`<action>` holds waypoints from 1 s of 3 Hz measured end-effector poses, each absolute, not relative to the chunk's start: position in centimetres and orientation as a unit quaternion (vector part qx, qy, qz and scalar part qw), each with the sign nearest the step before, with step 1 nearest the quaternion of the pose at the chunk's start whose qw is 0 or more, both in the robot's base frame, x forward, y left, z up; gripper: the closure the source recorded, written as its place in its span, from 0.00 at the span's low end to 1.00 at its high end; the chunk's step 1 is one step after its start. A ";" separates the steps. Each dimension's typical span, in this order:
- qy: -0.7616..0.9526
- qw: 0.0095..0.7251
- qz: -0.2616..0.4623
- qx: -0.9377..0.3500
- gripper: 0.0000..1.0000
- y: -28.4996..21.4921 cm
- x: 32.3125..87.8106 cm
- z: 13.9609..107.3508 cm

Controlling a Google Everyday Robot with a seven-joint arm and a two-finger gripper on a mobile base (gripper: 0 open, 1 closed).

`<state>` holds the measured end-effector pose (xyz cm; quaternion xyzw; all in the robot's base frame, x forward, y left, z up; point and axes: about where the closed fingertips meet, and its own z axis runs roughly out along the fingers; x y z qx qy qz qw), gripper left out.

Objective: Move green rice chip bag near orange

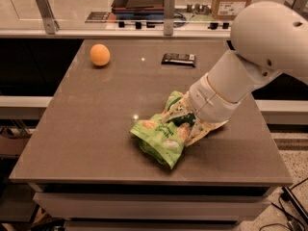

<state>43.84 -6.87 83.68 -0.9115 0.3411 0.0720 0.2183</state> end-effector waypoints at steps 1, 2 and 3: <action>0.340 0.218 0.072 -0.912 1.00 -6.8 43.8 83.7; 0.340 0.218 0.072 -0.912 1.00 -6.8 43.8 83.7; 0.328 0.211 0.058 -0.919 1.00 -6.7 45.5 84.9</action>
Offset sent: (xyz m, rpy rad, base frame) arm -0.0005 0.0009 0.0002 -0.0009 -0.0007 0.0019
